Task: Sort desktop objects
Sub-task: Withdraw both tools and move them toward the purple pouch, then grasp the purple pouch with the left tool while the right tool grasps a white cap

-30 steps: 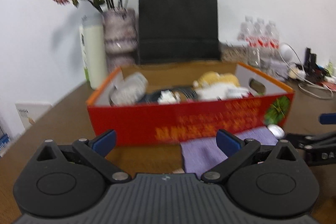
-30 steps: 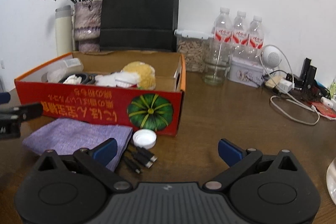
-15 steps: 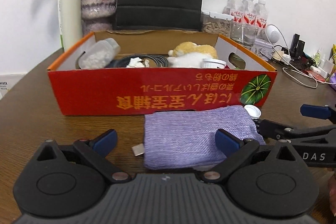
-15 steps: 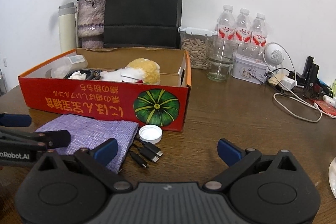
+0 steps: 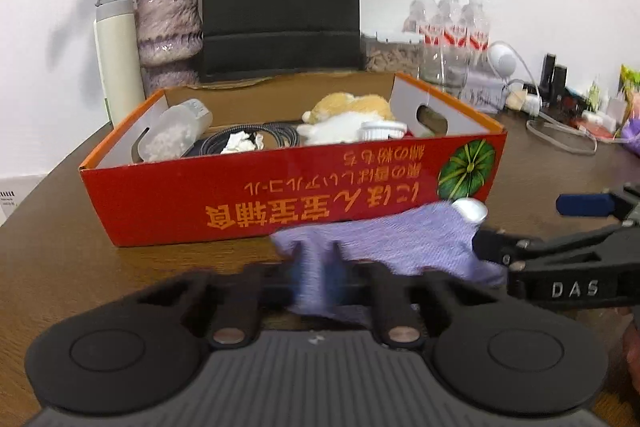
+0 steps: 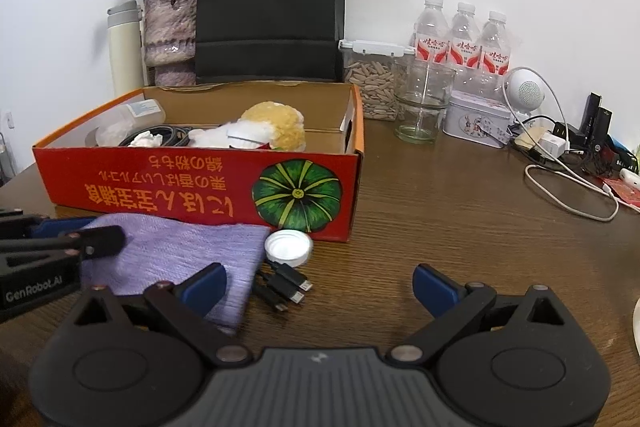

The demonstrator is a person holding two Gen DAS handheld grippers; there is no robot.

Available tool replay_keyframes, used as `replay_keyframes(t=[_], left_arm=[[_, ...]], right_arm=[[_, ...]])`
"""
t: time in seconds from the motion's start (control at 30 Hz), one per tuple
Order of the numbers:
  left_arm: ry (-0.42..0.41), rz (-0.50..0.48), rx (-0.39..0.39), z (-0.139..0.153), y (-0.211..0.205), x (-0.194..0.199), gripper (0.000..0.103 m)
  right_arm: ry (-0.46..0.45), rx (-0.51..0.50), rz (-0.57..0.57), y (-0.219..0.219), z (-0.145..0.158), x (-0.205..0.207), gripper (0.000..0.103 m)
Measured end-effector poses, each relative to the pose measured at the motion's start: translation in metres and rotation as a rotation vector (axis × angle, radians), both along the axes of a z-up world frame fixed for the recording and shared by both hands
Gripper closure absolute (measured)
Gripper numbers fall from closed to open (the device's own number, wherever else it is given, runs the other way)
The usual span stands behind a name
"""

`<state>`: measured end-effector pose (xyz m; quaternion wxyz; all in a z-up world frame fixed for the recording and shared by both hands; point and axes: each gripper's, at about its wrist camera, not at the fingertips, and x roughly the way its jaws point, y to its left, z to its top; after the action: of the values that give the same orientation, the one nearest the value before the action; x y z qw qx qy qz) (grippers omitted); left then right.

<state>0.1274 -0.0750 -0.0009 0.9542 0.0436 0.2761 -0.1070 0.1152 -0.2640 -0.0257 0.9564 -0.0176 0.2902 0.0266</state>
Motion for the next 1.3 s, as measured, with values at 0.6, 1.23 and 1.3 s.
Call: replay_keyframes(t=[0.6,1.23,1.3], left_arm=[[-0.197,0.044,-0.219,0.059,0.069,-0.025,0.099],[-0.091,0.104,-0.131,0.038,0.144,-0.008,0.099],[-0.057,0.102,-0.111,0.031,0.145,-0.003,0.099]], right_arm=[[-0.061,0.019,0.051,0.003,0.006,-0.008,0.008],[0.041,-0.005,0.256,0.096,-0.001,-0.009,0.030],[0.060,-0.011,0.252,0.100,-0.003,-0.007,0.041]])
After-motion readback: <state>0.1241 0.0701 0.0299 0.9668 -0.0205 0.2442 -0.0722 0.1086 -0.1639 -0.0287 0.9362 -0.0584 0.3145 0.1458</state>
